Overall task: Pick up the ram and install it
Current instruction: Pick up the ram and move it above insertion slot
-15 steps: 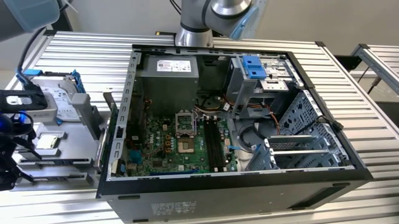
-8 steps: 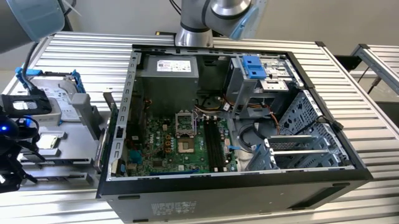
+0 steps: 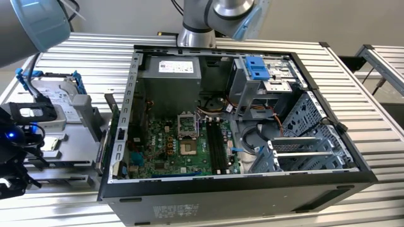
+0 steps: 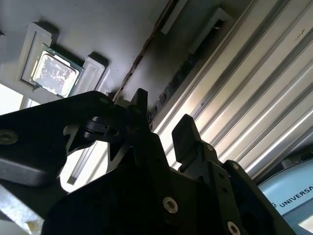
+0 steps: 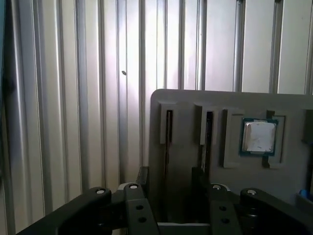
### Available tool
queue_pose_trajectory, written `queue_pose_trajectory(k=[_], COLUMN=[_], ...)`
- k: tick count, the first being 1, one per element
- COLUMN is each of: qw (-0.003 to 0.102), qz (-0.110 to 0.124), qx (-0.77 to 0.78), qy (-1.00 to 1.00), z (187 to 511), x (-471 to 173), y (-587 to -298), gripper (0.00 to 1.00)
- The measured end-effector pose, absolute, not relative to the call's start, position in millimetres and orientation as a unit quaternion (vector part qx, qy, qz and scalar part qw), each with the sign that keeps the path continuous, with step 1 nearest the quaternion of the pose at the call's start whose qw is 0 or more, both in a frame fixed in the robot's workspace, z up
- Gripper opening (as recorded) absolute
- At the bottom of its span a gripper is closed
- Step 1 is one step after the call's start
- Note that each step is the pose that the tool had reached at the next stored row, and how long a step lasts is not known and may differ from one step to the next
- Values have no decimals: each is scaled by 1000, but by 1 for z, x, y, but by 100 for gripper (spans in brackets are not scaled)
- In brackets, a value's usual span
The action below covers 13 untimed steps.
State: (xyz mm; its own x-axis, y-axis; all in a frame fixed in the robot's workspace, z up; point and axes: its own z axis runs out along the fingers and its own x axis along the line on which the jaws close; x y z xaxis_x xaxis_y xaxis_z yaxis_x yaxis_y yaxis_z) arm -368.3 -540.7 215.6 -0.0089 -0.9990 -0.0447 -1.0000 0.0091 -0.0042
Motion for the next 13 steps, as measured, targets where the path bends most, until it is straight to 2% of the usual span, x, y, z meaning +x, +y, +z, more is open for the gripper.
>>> queue_pose_trajectory(k=[13], qw=[15], qz=[12], qx=[-701], qy=[713], z=[193], x=[-369], y=[-536], gripper=[100])
